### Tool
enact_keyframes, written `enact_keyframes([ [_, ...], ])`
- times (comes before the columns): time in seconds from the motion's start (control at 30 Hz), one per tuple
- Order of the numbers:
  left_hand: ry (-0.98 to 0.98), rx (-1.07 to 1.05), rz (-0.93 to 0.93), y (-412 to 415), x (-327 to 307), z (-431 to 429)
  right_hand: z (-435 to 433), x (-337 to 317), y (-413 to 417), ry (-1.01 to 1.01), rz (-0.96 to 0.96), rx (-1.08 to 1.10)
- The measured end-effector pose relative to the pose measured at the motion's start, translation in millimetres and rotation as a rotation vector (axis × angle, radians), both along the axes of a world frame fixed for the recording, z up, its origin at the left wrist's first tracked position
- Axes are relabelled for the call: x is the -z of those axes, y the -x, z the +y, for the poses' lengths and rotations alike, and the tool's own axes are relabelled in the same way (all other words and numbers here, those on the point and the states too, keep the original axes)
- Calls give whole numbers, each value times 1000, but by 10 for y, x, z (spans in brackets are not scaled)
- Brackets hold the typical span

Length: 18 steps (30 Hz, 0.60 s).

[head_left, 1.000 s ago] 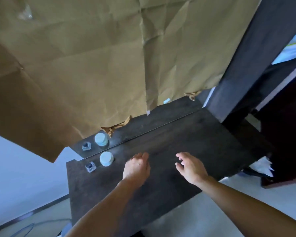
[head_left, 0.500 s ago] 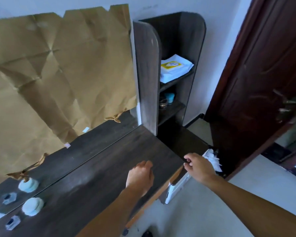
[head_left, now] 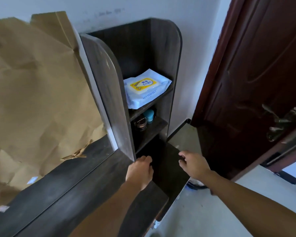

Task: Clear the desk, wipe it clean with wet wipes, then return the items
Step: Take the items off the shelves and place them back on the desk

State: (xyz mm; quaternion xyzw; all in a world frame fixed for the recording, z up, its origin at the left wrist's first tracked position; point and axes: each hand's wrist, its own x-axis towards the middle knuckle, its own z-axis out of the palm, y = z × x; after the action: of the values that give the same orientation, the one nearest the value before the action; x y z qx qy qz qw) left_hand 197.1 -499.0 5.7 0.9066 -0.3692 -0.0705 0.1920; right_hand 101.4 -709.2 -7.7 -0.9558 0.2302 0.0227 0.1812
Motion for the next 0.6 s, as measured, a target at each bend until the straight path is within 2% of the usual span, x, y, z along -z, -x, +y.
enact_keyframes([
  [0.17, -31, -94, 30, -305, 18, -223, -242, -57, -624, 51, -7, -122],
  [0.4, -24, -313, 66, -470, 196, -520, -527, 47, -1740, 195, -135, -387],
  [0.6, 2, -545, 57, -517, 390, -859, -674, 273, -2587, 192, -186, -532],
])
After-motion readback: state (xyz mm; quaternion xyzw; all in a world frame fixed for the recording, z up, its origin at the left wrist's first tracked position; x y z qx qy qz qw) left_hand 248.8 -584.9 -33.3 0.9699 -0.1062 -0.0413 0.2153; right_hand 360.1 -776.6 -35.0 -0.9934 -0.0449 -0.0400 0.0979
